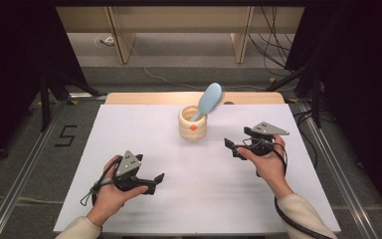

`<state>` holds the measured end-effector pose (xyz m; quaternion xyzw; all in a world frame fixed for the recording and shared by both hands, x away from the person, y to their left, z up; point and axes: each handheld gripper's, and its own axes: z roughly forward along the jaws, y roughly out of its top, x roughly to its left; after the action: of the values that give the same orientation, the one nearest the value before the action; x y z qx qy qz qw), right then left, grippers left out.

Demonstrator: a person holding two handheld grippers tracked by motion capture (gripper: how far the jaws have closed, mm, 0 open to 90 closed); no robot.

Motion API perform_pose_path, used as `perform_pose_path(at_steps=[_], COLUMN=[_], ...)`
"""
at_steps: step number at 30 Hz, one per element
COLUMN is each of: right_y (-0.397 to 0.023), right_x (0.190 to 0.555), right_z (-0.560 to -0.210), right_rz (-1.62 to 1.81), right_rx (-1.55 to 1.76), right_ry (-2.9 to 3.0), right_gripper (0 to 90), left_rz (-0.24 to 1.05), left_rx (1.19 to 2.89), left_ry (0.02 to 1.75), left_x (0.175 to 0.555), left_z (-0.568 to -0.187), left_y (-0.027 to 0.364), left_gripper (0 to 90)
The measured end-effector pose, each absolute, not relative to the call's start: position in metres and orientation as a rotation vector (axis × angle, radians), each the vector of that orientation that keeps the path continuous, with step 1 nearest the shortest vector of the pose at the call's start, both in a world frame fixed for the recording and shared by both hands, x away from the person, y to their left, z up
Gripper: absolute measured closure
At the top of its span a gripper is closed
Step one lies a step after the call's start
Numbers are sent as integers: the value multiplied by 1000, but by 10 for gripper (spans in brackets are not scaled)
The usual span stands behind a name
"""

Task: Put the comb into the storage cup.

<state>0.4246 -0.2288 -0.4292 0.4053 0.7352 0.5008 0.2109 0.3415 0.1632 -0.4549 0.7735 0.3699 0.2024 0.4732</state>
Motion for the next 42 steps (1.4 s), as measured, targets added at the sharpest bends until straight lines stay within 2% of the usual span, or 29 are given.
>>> perform_pose_path(at_steps=[42], right_y=[-254], right_x=[365], right_z=[-444], right_rz=[1397], right_rx=[1035], right_ry=[2105], right_gripper=[96], left_rz=[492], left_rx=[1898], left_ry=[906], left_x=[341], left_z=[-457], left_y=[164], left_gripper=[15])
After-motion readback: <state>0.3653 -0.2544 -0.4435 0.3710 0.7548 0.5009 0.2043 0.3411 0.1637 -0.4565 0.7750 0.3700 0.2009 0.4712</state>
